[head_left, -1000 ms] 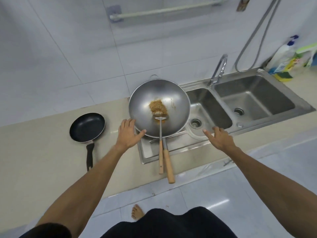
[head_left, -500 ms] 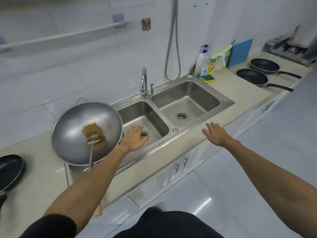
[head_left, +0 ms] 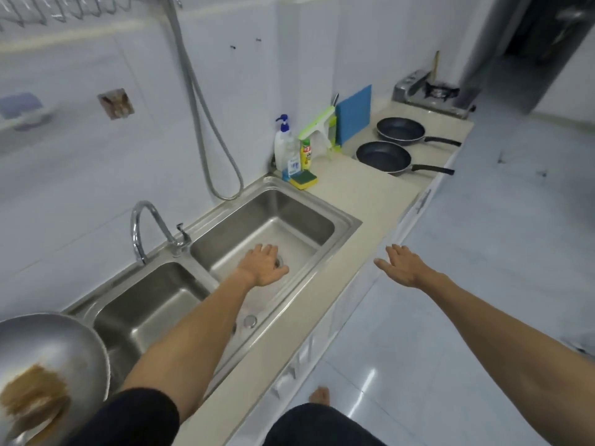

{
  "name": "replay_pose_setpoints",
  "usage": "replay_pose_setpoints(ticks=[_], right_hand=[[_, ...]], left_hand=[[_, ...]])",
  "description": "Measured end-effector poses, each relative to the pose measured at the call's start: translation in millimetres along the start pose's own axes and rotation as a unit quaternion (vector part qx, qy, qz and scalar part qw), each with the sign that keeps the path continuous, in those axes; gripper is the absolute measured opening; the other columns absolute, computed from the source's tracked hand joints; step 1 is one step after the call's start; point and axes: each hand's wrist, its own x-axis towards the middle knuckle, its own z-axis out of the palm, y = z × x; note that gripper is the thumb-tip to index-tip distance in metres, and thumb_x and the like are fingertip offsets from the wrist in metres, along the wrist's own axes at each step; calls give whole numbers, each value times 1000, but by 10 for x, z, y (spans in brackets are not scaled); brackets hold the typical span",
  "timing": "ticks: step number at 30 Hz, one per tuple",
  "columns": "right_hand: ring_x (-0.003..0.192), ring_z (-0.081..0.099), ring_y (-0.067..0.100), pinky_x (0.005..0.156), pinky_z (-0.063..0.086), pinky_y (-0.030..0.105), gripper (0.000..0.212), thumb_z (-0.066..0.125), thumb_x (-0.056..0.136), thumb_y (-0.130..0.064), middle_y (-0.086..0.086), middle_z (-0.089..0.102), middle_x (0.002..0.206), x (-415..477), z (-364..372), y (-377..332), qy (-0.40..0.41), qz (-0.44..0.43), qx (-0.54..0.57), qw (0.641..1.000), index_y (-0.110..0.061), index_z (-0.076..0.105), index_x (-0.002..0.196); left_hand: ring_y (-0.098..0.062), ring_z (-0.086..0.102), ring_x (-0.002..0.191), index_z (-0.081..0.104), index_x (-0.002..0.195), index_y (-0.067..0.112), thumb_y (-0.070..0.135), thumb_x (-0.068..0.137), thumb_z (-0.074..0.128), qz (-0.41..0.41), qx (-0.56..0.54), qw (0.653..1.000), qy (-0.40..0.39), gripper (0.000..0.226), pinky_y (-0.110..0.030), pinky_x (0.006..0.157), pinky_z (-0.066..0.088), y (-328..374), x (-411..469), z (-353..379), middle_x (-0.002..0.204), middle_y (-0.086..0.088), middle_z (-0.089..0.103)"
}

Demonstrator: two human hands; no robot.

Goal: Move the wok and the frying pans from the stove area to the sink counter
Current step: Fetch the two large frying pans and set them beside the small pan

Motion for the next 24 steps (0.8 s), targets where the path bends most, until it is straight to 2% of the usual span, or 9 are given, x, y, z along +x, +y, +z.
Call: replay_pose_setpoints(ticks=[8,14,24], right_hand=[[155,11,35,124,16,52,79,23,104,-60,17,13,170,900,-677,843,21,60,30,998,-5,20,160],[156,8,34,125,12,52,80,22,104,-60,16,10,170,1435,-970,1566,18,92,45,995,-5,16,161],[156,8,33,124,11,52,80,22,103,-61,15,9,170,2529,-1672,3187,-1,102,22,995,-7,16,162]], left_hand=[[-35,8,156,9,162,6,57,102,30,50,40,997,-33,82,-47,126,9,697,1507,-583,171,-14,8],[-35,14,154,14,160,4,56,101,33,101,67,992,-32,82,-48,124,13,1264,2397,-756,169,-15,16],[-35,16,153,18,159,4,53,100,36,88,13,996,-18,79,-48,123,14,2664,4104,-1129,168,-13,20]])
